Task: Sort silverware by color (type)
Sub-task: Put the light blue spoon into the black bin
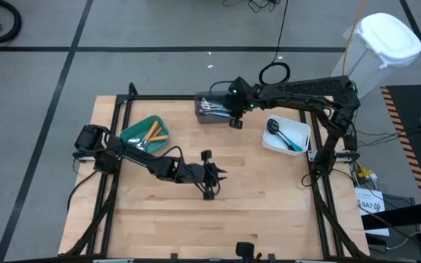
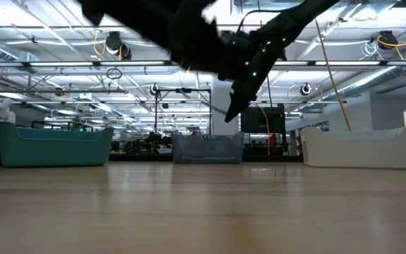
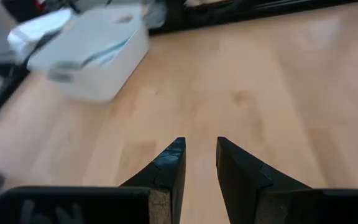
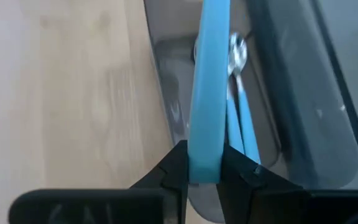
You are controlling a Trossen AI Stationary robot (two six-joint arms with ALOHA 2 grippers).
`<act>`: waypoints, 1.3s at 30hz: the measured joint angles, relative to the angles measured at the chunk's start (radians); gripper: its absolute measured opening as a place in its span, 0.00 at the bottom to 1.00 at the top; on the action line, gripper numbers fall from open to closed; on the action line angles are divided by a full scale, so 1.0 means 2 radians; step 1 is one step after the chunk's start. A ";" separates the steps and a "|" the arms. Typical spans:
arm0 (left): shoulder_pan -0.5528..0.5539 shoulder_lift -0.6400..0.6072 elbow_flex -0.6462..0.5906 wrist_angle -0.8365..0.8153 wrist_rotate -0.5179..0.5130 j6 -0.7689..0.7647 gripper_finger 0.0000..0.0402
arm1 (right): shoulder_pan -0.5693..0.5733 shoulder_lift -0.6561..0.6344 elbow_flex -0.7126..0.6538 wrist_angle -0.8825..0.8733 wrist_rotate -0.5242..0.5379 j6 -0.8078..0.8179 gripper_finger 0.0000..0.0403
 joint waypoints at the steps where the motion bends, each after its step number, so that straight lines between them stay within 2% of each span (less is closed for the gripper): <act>1: 0.006 0.000 -0.022 0.026 0.000 -0.008 0.22 | -0.003 0.009 0.008 -0.012 0.000 -0.010 0.13; 6: 0.024 0.000 -0.137 0.204 0.000 -0.058 0.22 | -0.014 0.039 0.030 -0.041 0.001 -0.039 0.13; 10: 0.027 0.001 -0.184 0.256 -0.007 -0.087 0.22 | -0.020 0.046 0.030 -0.041 0.001 -0.049 0.13; 23: 0.025 0.001 -0.188 0.251 -0.009 -0.098 0.22 | -0.028 0.088 0.030 0.003 0.006 -0.054 0.14; 26: 0.025 0.001 -0.188 0.244 -0.007 -0.106 0.22 | -0.027 0.089 0.030 0.019 0.008 -0.053 0.15; 30: 0.025 0.001 -0.188 0.244 0.000 -0.107 0.22 | -0.027 0.090 0.030 0.019 0.044 -0.052 0.16; 39: 0.025 0.001 -0.188 0.244 0.000 -0.130 0.22 | -0.026 0.090 0.030 0.020 0.043 -0.046 0.17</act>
